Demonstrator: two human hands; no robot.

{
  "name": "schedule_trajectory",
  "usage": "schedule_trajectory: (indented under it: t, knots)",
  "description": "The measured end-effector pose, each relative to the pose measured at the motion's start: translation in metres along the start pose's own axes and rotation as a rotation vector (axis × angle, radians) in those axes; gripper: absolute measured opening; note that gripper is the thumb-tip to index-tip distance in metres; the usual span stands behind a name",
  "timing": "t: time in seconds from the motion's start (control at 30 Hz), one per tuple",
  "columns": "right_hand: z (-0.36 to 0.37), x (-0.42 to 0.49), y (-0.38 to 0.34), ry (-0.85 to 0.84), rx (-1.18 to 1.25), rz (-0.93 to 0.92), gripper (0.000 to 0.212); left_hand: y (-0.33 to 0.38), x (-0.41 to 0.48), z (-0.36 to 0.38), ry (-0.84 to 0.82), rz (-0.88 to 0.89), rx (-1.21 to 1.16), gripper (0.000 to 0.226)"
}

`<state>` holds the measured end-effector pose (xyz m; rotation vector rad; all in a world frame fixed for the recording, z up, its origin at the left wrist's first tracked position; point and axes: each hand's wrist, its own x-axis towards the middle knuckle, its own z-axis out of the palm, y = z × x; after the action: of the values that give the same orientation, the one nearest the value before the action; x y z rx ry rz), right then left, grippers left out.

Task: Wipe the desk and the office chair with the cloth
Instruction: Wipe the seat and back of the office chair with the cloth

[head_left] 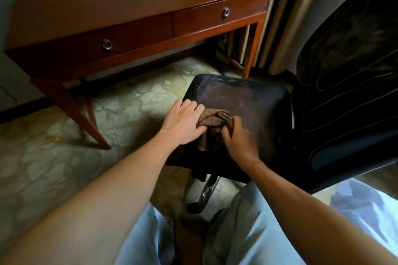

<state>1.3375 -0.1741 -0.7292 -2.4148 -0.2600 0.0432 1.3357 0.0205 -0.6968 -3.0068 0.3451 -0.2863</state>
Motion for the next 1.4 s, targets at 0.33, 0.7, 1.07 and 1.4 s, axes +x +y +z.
schedule_trajectory:
  t: [0.33,0.7,1.07,1.4]
  knots:
    - [-0.014,-0.013,0.006,0.006,-0.089,-0.1,0.027,0.011,-0.02,-0.008,0.019,-0.1,0.054,0.062]
    - [0.016,-0.026,-0.01,0.087,-0.09,-0.027,0.023,-0.009,-0.027,0.007,0.031,-0.064,0.009,0.064]
    - [0.013,-0.014,0.007,0.136,-0.025,-0.009,0.022,0.0,-0.005,0.013,0.092,-0.023,0.019,0.06]
    - [0.003,0.02,0.025,0.118,-0.03,-0.008,0.027,-0.001,0.03,0.019,0.123,0.009,0.056,0.059]
